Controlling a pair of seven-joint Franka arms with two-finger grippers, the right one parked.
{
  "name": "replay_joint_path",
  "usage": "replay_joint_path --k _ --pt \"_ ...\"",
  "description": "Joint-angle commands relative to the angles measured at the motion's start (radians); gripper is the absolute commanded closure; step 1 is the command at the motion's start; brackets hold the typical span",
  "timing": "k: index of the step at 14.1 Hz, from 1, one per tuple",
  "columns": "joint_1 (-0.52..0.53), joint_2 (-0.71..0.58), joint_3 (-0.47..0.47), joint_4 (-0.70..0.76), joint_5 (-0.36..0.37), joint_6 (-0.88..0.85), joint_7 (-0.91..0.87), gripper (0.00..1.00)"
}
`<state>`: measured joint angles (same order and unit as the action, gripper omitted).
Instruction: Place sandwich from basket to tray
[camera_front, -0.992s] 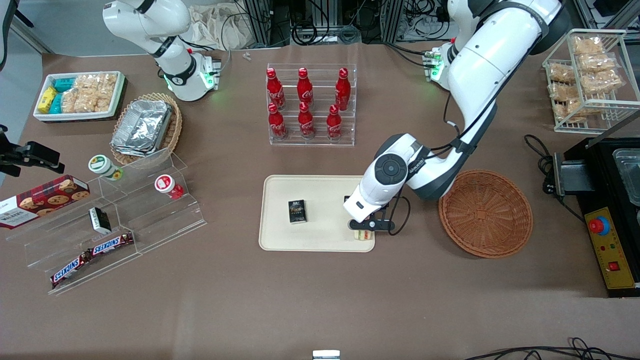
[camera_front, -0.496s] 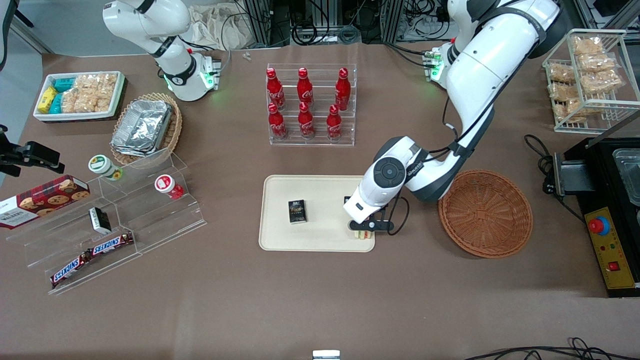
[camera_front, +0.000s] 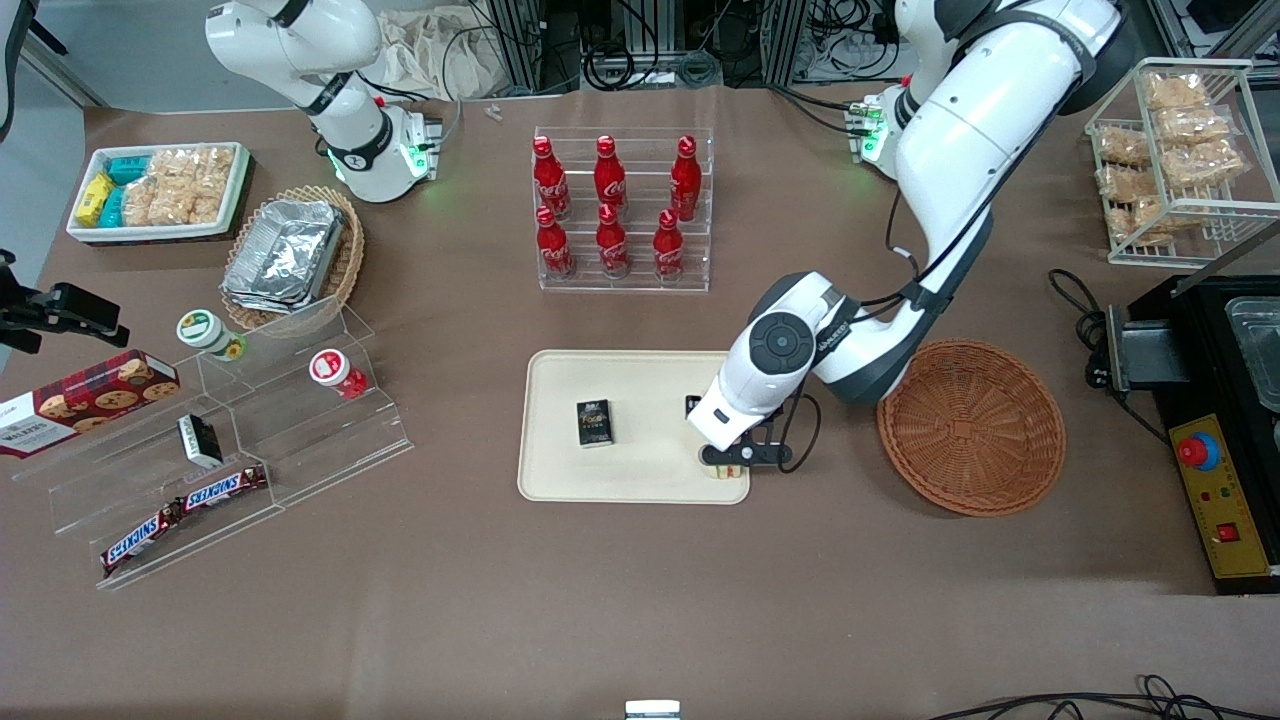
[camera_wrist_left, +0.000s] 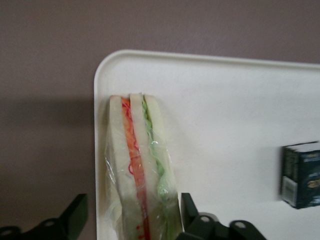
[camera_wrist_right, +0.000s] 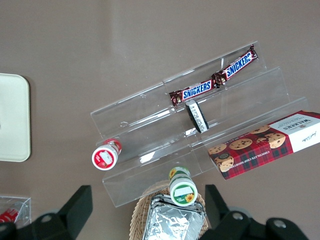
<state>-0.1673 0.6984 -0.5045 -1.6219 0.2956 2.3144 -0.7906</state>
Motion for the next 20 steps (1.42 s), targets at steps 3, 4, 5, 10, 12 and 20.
replay_joint_path --k 3,4,5,10,12,20 --pt "0.052 -0.216 -0.002 -0.007 -0.029 -0.153 -0.022 0.0" --pt "0.081 -0.253 -0.002 -0.006 -0.036 -0.185 -0.019 0.0" --pt "0.098 -0.287 -0.003 -0.004 -0.048 -0.213 0.0 0.0" --pt "0.187 -0.443 -0.002 0.014 -0.146 -0.358 0.094 0.0" --pt "0.241 -0.488 0.003 0.049 -0.214 -0.468 0.219 0.0" --pt "0.246 -0.634 0.221 0.163 -0.309 -0.855 0.499 0.0"
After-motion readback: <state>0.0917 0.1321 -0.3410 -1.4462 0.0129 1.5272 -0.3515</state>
